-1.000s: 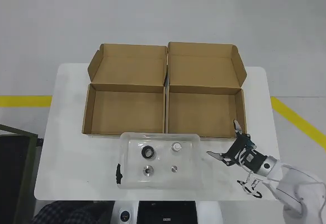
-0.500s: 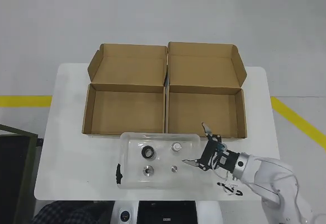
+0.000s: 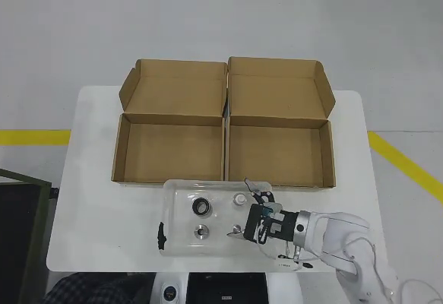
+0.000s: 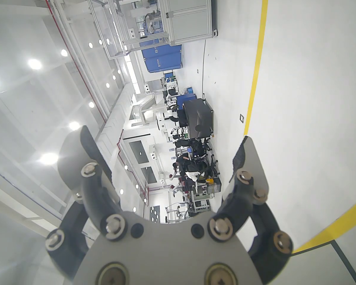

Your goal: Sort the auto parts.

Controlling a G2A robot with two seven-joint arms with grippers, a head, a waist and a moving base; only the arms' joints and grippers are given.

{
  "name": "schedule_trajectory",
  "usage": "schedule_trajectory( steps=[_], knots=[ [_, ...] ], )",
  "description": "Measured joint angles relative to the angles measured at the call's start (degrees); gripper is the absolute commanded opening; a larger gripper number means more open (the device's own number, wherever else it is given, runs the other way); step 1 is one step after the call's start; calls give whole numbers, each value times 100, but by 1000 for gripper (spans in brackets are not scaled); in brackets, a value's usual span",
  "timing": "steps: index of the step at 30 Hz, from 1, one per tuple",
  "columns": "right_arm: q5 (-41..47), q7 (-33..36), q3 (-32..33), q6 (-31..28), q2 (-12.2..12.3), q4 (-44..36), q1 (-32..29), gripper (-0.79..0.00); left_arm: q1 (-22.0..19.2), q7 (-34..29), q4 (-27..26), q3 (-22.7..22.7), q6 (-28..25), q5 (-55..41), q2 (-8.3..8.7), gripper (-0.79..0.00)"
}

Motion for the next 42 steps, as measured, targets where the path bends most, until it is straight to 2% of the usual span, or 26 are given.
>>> schedule_trajectory(
  steps=[20,30,34,42],
  knots=[
    [-155,323,-225,151,91,294,28,-6,0,0,0,0,0,0,0,0],
    [-155,287,-315,384,111,507,120,-145,0,0,0,0,0,0,0,0],
    [-172,333,-374,446,114,572,208,-172,0,0,0,0,0,0,0,0],
    [-281,443,-542,578,110,732,446,-326,0,0,0,0,0,0,0,0]
  ],
)
